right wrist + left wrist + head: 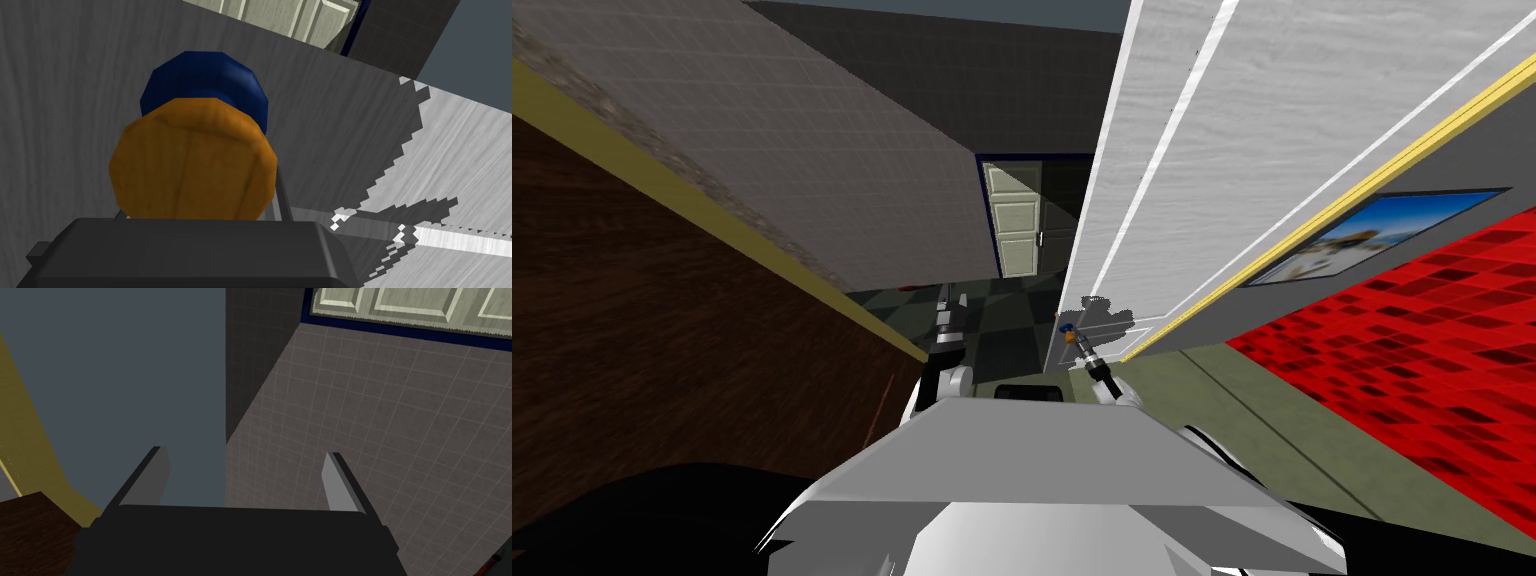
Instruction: Pull the door open
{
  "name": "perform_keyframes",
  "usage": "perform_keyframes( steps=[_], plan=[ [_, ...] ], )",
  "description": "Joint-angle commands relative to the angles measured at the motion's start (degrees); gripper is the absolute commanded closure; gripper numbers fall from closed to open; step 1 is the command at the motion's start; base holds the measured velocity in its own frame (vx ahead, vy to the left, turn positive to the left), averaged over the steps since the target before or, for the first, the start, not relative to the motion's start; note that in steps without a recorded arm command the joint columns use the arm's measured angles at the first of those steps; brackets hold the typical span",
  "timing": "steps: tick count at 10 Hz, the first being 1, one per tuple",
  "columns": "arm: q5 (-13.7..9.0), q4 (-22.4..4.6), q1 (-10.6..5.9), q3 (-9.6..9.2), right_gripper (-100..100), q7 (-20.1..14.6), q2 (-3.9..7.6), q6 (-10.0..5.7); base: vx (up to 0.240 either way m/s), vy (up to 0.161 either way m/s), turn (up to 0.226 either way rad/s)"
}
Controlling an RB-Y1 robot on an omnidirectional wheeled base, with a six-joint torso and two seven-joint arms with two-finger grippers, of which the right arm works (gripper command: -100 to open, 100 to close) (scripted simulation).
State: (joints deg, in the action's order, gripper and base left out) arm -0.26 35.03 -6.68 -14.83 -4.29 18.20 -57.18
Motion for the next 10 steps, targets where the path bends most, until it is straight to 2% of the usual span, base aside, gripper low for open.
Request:
perform_keyframes(
  steps=[1,2,3,5,8,10],
  plan=[
    [-1.04,-1.19,-1.08,-0.59,100,-2.77,-1.02,-1.05,-0.045,-0.024,0.122],
    [-2.07,-1.03,-1.04,-0.73,100,-4.28,-1.09,-0.72,-0.058,-0.036,0.177],
    [-2.07,-1.03,-1.04,-0.73,100,-4.84,-1.09,-0.72,-0.036,-0.036,0.086],
    [-4.13,-0.69,-0.95,-1.02,100,-8.25,-1.21,-0.07,-0.053,-0.027,0.119],
    [-4.13,-0.69,-0.95,-1.02,100,-8.98,-1.21,-0.07,-0.019,-0.007,0.025],
    [-6.18,-0.34,-0.87,-1.31,100,-12.59,-1.34,0.56,-0.057,-0.021,0.116]
  ],
)
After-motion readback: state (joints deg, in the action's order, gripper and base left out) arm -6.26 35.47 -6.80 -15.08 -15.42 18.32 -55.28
